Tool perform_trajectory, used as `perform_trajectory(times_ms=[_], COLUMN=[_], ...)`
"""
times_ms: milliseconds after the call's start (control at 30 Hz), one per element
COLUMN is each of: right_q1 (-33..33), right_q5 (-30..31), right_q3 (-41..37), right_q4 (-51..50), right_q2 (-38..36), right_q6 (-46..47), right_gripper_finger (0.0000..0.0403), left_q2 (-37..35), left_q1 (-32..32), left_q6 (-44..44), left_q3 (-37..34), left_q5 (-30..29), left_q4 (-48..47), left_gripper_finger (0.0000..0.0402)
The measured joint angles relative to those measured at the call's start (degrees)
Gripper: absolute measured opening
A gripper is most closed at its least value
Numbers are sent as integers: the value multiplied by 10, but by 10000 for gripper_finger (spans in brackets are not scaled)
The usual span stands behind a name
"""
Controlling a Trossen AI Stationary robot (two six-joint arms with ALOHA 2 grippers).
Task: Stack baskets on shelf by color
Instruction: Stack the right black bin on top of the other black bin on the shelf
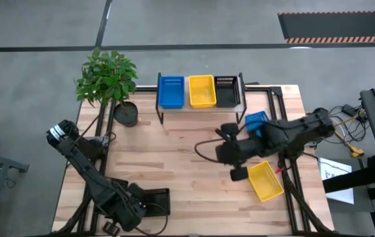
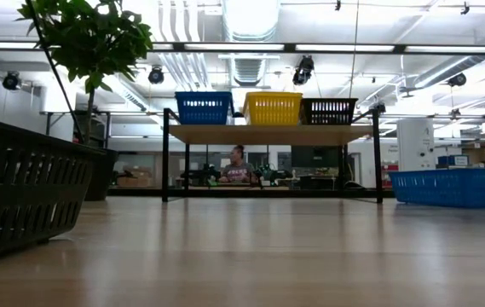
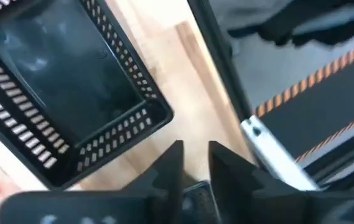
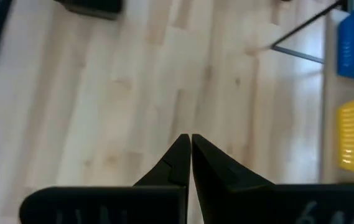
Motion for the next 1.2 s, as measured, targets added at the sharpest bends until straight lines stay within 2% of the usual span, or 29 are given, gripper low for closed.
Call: perform_trajectory(times_ms=[67, 233, 367, 600, 767, 1033, 1133, 1200], right_q1=[20, 66, 97, 126, 131, 135, 142, 153], right_q5=[0, 2, 30, 59, 76, 77, 80, 105], right_q3=[-47, -147, -205, -247, -249, -250, -252, -255], right_q4=[35, 112, 157, 189, 189, 189, 190, 189], right_q2=[-26, -91, -132, -164, -160, -152, -152, -152], right_q6=[22, 70, 100, 128, 128, 127, 123, 122], right_gripper_finger=[8, 9, 9, 9, 9, 9, 9, 9], left_q2=[0, 0, 0, 0, 0, 28, 41, 42], left_q1=[0, 0, 0, 0, 0, 0, 0, 0], left_q6=[50, 176, 250, 300, 339, 340, 340, 340], left_q3=[-8, -33, -59, -98, -112, -139, -134, -132], left_q5=[-6, -76, -106, -103, -133, -125, -149, -164], left_q4=[-3, -1, 2, 6, 52, 98, 98, 100], left_gripper_finger=[91, 156, 182, 184, 184, 184, 167, 141])
